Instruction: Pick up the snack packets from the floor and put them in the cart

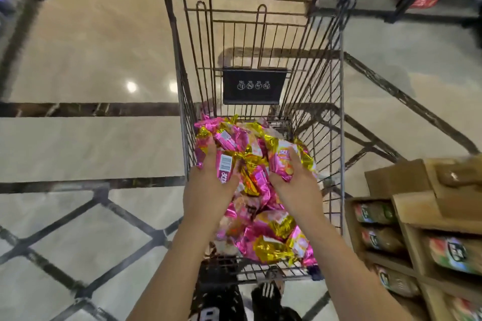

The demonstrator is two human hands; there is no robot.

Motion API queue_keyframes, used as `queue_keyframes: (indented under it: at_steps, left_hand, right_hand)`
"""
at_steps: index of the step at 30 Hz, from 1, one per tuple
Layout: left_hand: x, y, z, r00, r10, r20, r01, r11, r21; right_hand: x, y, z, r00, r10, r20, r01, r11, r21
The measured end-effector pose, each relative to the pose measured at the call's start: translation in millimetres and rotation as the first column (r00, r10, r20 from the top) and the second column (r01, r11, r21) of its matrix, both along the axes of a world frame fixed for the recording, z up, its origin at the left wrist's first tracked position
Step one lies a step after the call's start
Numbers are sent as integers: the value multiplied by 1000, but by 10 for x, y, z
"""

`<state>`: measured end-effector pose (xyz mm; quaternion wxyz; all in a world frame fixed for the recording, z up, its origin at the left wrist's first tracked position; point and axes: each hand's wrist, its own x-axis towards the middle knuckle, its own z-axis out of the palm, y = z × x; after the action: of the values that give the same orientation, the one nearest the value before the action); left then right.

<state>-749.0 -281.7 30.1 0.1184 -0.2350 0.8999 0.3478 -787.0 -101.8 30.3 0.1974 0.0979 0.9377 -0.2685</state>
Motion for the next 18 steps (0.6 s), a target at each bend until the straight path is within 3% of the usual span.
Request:
queue_keyframes:
  at_steps: [6, 10, 18]
  left_hand:
    - [-385, -105, -182, 995, -93, 42, 93, 996, -2]
    - [-475, -59, -197, 990, -125, 69, 133, 984, -121]
    - [-460, 416, 14, 895, -426, 133, 445, 876, -187]
  right_hand:
    - [-274, -120, -157, 999, -31, 22, 29, 994, 106]
    - [-251, -70, -193, 994, -36, 105, 4, 957, 290]
    - [472, 354, -79, 978, -201, 56, 168, 920, 353]
